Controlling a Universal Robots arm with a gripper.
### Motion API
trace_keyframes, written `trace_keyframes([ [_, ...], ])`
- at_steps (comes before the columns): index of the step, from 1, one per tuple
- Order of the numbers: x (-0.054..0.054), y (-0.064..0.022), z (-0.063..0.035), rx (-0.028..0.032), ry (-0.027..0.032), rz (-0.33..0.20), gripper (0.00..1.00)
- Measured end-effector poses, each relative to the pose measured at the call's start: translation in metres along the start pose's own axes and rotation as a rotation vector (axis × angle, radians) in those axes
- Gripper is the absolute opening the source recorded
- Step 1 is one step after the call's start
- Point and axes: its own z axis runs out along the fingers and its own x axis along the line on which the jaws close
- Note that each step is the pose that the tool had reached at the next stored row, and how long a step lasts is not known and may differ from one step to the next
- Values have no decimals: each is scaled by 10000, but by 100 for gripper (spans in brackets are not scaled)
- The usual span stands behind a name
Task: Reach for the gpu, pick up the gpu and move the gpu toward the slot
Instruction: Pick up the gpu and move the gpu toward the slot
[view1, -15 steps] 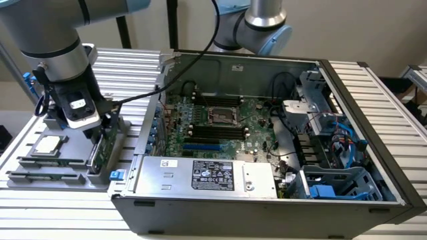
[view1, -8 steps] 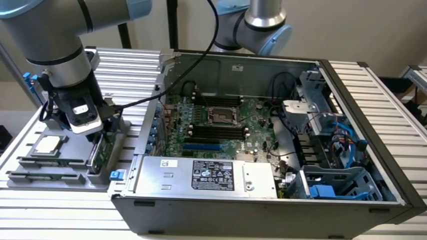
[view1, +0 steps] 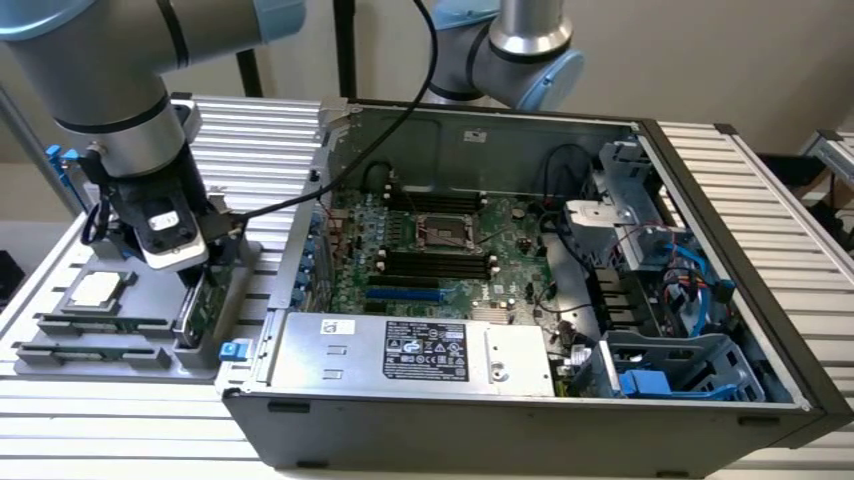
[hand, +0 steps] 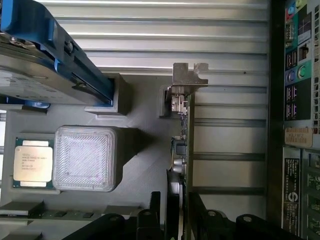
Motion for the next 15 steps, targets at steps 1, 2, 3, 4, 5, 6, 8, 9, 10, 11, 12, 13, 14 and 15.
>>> trace_keyframes([
  [1, -1, 0, 1, 0, 0, 0, 36],
  [2, -3, 0, 2, 0, 0, 0, 36],
  [3, -4, 0, 3, 1, 0, 0, 36],
  [4, -4, 0, 3, 1, 0, 0, 36],
  [5, -4, 0, 4, 2, 0, 0, 36],
  [6, -4, 0, 3, 4, 2, 0, 33],
  [8, -4, 0, 3, 4, 2, 0, 27],
  [9, -4, 0, 3, 5, 2, 0, 27],
  [10, -4, 0, 3, 5, 2, 0, 27],
  [11, -4, 0, 4, 5, 2, 0, 27],
  [12, -4, 0, 4, 4, 1, 0, 27],
  [13, -4, 0, 4, 4, 1, 0, 26],
  [14, -4, 0, 4, 4, 1, 0, 26],
  [15, -4, 0, 4, 4, 1, 0, 26],
])
